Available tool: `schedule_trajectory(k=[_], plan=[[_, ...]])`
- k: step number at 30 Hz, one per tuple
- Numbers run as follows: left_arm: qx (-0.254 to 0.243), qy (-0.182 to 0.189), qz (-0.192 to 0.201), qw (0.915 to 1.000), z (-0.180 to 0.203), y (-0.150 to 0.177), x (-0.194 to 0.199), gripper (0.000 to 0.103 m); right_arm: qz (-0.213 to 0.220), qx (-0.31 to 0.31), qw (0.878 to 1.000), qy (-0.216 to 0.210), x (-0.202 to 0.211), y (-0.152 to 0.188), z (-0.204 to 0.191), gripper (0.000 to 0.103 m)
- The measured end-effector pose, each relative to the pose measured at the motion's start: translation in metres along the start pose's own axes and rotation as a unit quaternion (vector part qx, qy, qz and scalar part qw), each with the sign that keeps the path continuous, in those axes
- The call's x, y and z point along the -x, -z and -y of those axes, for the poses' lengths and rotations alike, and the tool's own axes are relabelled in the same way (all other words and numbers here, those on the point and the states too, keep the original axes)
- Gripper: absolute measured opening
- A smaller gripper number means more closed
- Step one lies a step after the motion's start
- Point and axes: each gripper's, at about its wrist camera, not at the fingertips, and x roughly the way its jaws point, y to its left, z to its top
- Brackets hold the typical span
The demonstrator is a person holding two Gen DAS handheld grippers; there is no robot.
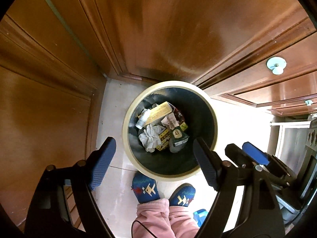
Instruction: Collect trash
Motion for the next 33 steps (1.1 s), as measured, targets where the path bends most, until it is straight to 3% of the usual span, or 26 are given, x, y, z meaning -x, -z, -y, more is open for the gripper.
schedule_trajectory(k=[6,13,33], plan=[[-0.007,-0.011,0.015,0.9998,0.003,0.002,0.022,0.078,0.01,0.0,1.0,0.007,0.01,0.001,-0.003,0.061],[-0.018,-0.017,0.036,0.999,0.013,0.002,0.072,0.078,0.027,0.003,1.0,0.011,0.049,0.002,-0.013,0.061],[-0.015,-0.002,0.115,0.9932,0.046,0.001,0.297,0.078,0.103,0.036,0.994,0.011,0.256,-0.002,-0.08,0.061]])
